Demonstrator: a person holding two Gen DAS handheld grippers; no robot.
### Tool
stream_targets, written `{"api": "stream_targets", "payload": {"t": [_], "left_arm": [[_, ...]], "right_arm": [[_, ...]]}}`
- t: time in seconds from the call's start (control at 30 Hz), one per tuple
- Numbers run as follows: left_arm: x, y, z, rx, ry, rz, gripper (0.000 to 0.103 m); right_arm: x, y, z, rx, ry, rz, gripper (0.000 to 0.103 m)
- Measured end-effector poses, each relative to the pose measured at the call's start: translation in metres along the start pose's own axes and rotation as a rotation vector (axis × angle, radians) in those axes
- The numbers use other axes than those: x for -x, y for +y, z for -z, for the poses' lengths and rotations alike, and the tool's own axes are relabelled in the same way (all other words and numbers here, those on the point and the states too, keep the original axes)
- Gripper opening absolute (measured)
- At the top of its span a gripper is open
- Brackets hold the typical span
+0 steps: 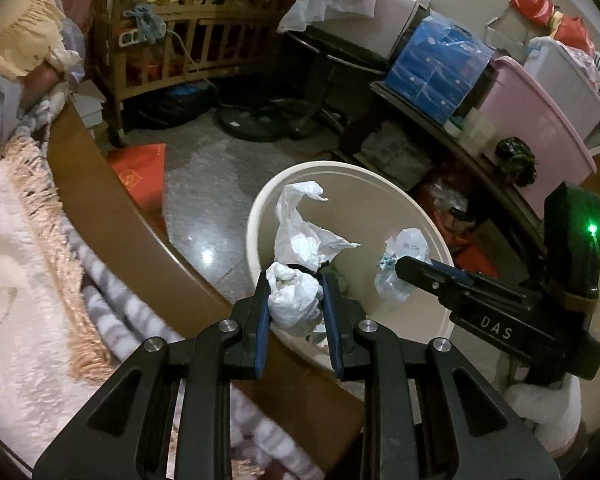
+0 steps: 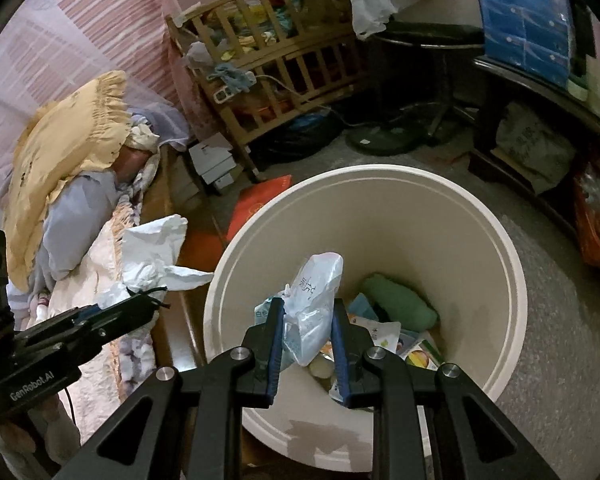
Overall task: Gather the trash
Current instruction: 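Carry the tissue wrapper and clear bag over the bucket and open both tools, then move both open tools back over the bed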
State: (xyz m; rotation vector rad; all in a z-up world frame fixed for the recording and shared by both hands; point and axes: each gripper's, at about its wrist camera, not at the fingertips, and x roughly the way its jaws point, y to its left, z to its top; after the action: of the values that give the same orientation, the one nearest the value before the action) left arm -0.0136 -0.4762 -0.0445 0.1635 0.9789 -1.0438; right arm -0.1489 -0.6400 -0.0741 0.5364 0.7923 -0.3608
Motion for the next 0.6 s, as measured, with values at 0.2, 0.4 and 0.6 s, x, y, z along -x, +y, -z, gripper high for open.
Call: {"api": "stream_targets", "payload": {"t": [0.2,0.4,0.6], "left_arm": [[-0.009,-0.005,-0.001,-0.004,0.008,0.018,0.022],[-0.010,-0.006,-0.004,-0.001,-0.004,0.082,0.039],[-0.002,0.002,0.000,0.011,-0.010,0.068,0.059]], "right_arm": [[0.001,-0.005,-0.001,-0.018,-0.013,0.020,0.020],[0.005,-0.012,-0.001,-0.070,-0.029,0.048,0.049],[0.007,-0.015,-0.002,-0.092,-0.042,0.056,0.055]]}}
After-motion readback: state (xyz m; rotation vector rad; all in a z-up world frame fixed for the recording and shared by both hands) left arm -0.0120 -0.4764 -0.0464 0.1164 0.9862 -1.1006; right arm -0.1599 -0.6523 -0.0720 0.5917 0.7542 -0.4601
